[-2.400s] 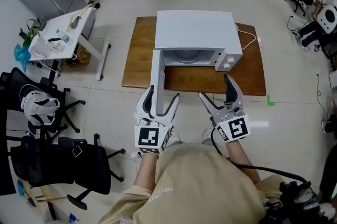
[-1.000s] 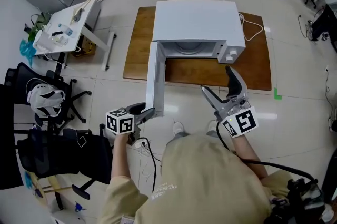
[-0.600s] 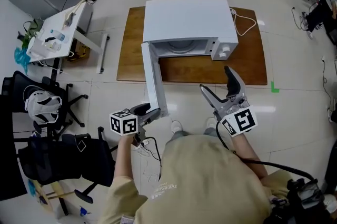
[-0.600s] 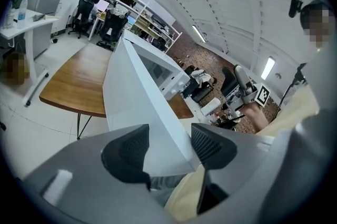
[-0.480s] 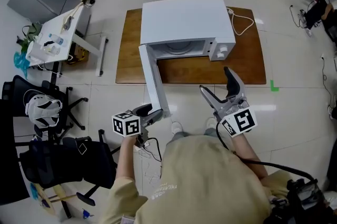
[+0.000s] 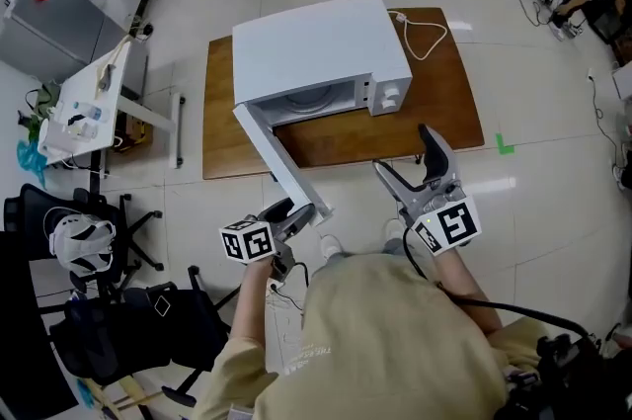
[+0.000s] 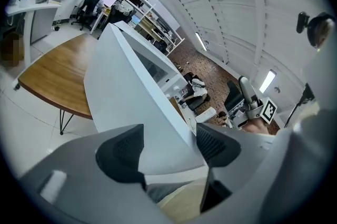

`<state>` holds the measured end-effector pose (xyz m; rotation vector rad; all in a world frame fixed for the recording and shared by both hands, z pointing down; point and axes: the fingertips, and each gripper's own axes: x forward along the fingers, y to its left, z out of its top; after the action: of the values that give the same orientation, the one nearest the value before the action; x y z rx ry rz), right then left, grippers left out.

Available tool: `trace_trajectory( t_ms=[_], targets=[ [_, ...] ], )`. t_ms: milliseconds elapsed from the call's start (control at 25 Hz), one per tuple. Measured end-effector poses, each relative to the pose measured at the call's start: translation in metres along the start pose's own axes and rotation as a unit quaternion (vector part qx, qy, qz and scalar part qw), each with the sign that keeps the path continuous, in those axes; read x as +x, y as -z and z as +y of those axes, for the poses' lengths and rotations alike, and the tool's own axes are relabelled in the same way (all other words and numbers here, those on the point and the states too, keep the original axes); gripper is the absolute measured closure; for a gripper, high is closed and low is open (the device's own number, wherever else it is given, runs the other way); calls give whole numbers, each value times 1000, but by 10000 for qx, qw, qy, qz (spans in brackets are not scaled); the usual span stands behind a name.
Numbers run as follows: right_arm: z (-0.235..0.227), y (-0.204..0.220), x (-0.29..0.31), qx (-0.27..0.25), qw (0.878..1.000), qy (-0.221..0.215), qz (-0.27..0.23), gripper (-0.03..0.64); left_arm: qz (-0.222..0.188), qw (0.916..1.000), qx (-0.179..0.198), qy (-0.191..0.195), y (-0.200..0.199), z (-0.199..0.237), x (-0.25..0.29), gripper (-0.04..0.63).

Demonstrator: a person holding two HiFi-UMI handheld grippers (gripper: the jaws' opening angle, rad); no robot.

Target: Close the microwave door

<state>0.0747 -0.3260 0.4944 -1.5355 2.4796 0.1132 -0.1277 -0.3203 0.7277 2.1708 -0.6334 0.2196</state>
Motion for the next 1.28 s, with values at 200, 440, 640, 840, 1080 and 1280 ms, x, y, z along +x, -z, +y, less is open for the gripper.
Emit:
trace_trajectory(
  t_ms=[200, 440, 640, 840, 1080, 1280],
  targets=[
    [-10, -6, -8, -90, 9998, 168, 12, 210, 55, 9995, 102, 282, -7, -16, 23, 343],
    [-27, -15, -19, -113, 9991, 400, -62, 210, 193, 9985, 391, 328, -21, -29, 60, 361],
    [-41, -14, -28, -169, 9981, 597, -39, 210, 291, 9972, 600, 329, -31, -32, 95, 419],
    [-48, -20, -35, -193, 9971, 739, -34, 210, 414, 9953, 769, 418, -44, -40, 118, 425],
    [-66, -14, -40, -192, 9954, 939, -23, 210, 289, 9956, 800, 393, -67, -36, 142, 425],
    [-70, -21, -42, -196, 9948, 996, -29, 210, 151, 9963, 762, 367, -84, -38, 151, 431]
  ],
)
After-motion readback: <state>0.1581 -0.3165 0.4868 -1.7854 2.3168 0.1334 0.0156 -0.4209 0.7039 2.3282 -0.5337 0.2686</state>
